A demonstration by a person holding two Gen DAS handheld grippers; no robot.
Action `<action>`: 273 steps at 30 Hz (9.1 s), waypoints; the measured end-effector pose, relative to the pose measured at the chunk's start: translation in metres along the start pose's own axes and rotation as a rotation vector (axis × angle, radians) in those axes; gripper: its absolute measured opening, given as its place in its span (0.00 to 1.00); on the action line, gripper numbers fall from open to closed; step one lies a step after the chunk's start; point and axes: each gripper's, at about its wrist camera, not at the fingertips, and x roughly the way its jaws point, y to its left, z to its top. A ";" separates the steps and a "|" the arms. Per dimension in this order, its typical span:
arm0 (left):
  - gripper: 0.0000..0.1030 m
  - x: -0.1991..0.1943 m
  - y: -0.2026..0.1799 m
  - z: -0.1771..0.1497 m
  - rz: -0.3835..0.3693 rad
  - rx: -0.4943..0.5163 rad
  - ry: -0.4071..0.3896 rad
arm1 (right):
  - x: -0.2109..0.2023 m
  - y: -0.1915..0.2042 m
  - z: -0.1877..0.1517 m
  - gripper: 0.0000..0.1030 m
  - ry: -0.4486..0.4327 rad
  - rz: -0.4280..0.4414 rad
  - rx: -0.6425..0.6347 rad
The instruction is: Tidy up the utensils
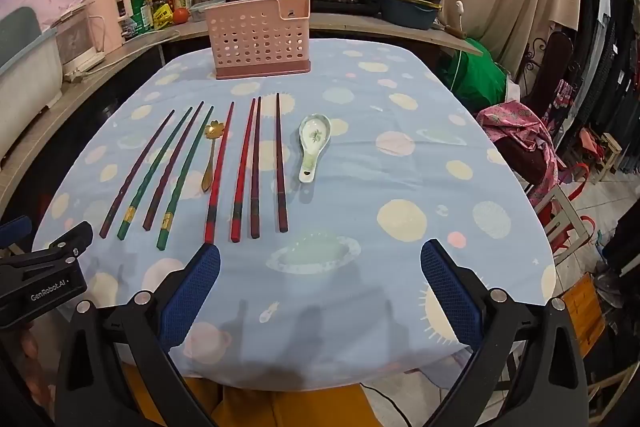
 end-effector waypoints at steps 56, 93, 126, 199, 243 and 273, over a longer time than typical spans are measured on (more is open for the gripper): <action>0.93 -0.004 -0.005 0.001 -0.007 0.011 -0.006 | 0.002 0.004 -0.003 0.94 0.005 0.007 0.013; 0.93 -0.002 -0.002 0.000 -0.009 -0.001 0.001 | 0.001 0.005 -0.003 0.94 0.004 0.017 0.014; 0.93 0.041 0.017 0.010 -0.050 -0.068 0.079 | 0.029 0.001 0.004 0.93 0.051 0.007 0.016; 0.07 -0.005 0.055 0.116 -0.220 -0.155 -0.194 | 0.061 -0.038 0.106 0.06 -0.083 0.160 0.164; 0.07 0.062 -0.015 0.395 -0.294 -0.194 -0.477 | 0.220 -0.008 0.328 0.07 -0.158 0.247 0.121; 0.54 0.047 0.024 0.202 -0.214 -0.140 -0.218 | 0.096 -0.025 0.155 0.29 -0.087 0.216 0.059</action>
